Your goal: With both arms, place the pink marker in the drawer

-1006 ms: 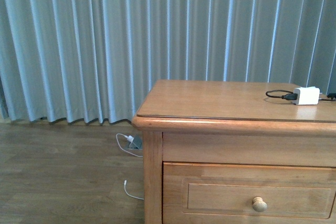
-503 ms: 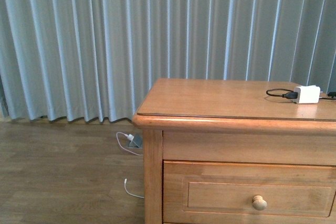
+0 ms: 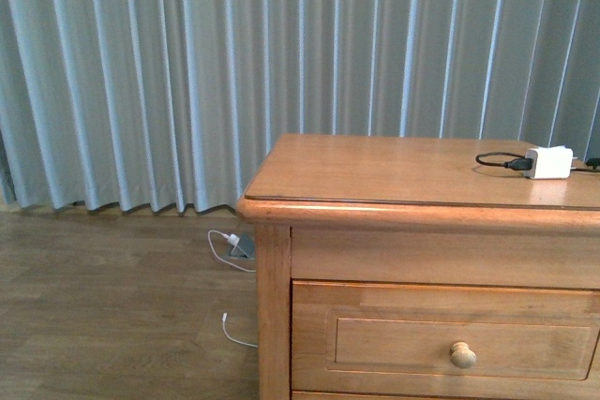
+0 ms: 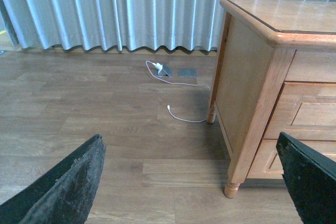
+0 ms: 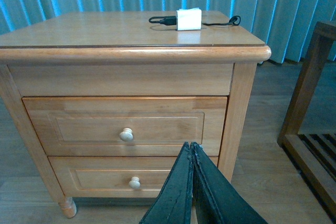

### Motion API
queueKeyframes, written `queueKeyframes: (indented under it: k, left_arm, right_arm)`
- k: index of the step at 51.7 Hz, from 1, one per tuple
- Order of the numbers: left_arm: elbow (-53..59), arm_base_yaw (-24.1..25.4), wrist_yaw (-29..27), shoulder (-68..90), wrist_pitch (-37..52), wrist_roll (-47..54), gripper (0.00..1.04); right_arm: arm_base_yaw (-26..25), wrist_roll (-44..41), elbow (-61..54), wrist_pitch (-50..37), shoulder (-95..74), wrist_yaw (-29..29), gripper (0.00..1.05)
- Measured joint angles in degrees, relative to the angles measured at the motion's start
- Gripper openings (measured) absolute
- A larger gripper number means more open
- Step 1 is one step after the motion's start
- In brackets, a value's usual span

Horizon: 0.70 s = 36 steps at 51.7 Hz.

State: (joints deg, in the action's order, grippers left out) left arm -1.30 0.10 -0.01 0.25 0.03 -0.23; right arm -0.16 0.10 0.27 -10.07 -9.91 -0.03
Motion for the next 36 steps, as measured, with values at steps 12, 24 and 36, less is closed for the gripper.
queueKeyframes:
  k: [12, 24, 36]
  left_arm:
    - [0.00, 0.00, 0.00, 0.00, 0.00, 0.00, 0.99]
    - [0.00, 0.00, 0.00, 0.00, 0.00, 0.00, 0.99]
    - [0.00, 0.00, 0.00, 0.00, 0.00, -0.02, 0.99]
  right_arm:
    - [0.00, -0.02, 0.07, 9.99, 9.60, -0.02, 0.01]
    - [0.00, -0.02, 0.07, 10.03, 9.66, 0.00, 0.01]
    - [0.00, -0.09, 0.07, 10.03, 9.66, 0.00, 0.46]
